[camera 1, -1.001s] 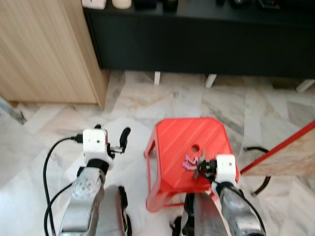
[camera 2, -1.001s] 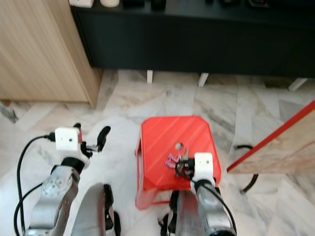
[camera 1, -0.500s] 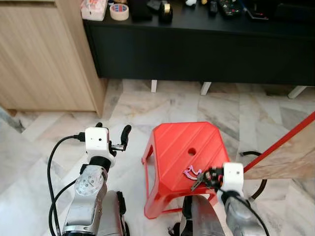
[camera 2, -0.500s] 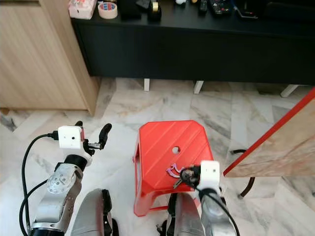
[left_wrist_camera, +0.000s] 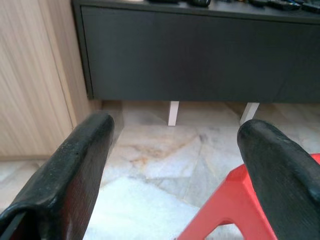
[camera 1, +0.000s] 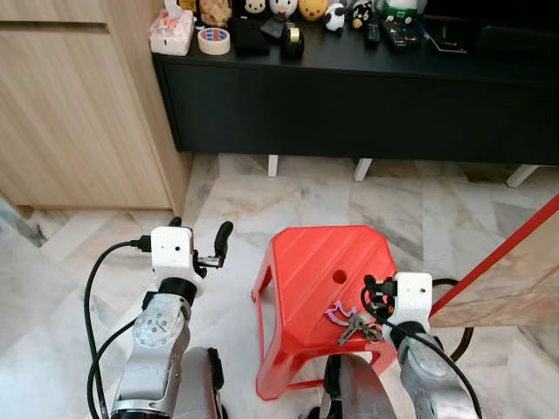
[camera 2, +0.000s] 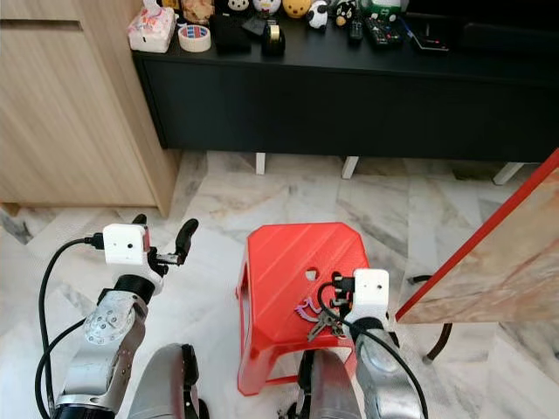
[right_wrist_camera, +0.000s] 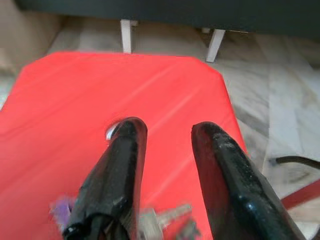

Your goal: Hang keys on a hook

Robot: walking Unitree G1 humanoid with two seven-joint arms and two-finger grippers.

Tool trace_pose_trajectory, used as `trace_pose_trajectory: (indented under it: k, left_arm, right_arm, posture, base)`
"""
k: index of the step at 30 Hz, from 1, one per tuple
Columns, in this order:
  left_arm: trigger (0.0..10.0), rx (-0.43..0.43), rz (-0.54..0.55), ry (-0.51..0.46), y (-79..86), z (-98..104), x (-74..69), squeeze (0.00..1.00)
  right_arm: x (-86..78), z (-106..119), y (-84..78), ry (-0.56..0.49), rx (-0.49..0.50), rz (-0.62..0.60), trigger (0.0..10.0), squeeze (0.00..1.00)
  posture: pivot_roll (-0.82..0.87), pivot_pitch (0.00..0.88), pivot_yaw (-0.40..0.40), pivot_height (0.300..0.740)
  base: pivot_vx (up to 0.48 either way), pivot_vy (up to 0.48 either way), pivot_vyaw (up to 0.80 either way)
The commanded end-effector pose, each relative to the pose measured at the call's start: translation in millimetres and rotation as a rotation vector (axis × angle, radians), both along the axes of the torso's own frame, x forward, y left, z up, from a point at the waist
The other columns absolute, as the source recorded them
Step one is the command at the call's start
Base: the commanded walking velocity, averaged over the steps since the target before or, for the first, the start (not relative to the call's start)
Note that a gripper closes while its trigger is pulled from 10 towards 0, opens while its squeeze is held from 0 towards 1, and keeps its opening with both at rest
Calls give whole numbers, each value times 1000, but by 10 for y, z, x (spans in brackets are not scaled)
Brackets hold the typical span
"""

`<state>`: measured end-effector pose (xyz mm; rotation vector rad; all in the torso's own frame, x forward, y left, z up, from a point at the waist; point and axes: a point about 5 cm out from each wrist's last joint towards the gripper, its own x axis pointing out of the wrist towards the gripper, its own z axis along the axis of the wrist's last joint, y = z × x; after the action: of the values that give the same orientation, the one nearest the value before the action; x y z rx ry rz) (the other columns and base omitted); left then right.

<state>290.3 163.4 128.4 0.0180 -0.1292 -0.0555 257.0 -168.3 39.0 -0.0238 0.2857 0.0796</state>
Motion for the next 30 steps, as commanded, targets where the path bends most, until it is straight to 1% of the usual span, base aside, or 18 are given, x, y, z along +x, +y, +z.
trace_pose_trajectory:
  k: [1,2,3,4,5,6,9,10,11,19,20,22,23,26,30]
  left_arm:
    - [10000,8,-3,-2,-11,-15,-4,0]
    - [10000,8,-4,-2,-15,-17,-2,0]
    - [10000,6,-7,-1,-25,-25,-1,0]
    - [10000,5,-8,0,-31,-30,-2,0]
    - [10000,4,-10,2,-41,-38,1,0]
    - [10000,3,-11,3,-42,-40,3,0]
    - [10000,2,-11,3,-42,-45,13,0]
    - [10000,2,-11,3,-42,-45,13,0]
    - [10000,2,-12,4,-43,-48,16,0]
    - [10000,8,-7,4,-17,-54,23,0]
    - [10000,10,-7,4,-15,-55,25,0]
    - [10000,10,-7,4,-16,-56,26,0]
    - [10000,11,-9,5,-19,-57,26,0]
    - [10000,10,-9,5,-21,-60,25,0]
    - [10000,11,-12,6,-24,-62,24,0]
  right_arm:
    - [-60,-2,-55,11,-41,12,10000,0]
    - [-82,-8,-65,17,-53,17,10000,0]
    - [-132,-20,-78,24,-92,34,10000,0]
    - [-163,-17,-70,19,-114,56,10000,224]
    - [-209,-11,-49,13,-155,94,10000,600]
    - [-227,-15,-39,16,-173,107,10000,1000]
    - [-291,-27,16,26,-229,166,10000,1000]
    - [-291,-27,16,26,-229,166,10000,1000]
    - [-302,-59,36,37,-274,187,10000,1000]
    - [-254,-190,51,97,-314,186,10000,1000]
    - [-249,-237,70,121,-324,207,10000,357]
    - [-251,-262,80,134,-329,221,10000,357]
    - [-249,-272,82,136,-335,222,10000,0]
    - [-250,-314,94,156,-338,223,10000,0]
    - [-297,-389,121,197,-329,238,10000,0]
  posture:
    - [57,115,-101,593]
    - [55,115,-101,593]
    - [53,115,-100,593]
    - [53,115,-100,593]
    - [51,114,-101,593]
    - [50,114,-102,593]
    - [48,113,-103,593]
    - [48,113,-103,593]
    - [50,112,-103,593]
    - [60,108,-103,593]
    - [62,109,-103,593]
    - [62,109,-103,593]
    - [65,108,-103,593]
    - [64,109,-102,593]
    - [66,108,-102,593]
  base:
    - [0,0,0]
    - [0,0,0]
    - [0,0,0]
    - [0,0,0]
    - [0,0,0]
    - [0,0,0]
    - [0,0,0]
    - [0,0,0]
    - [0,0,0]
    - [0,0,0]
    - [0,0,0]
    - [0,0,0]
    - [0,0,0]
    - [0,0,0]
    - [0,0,0]
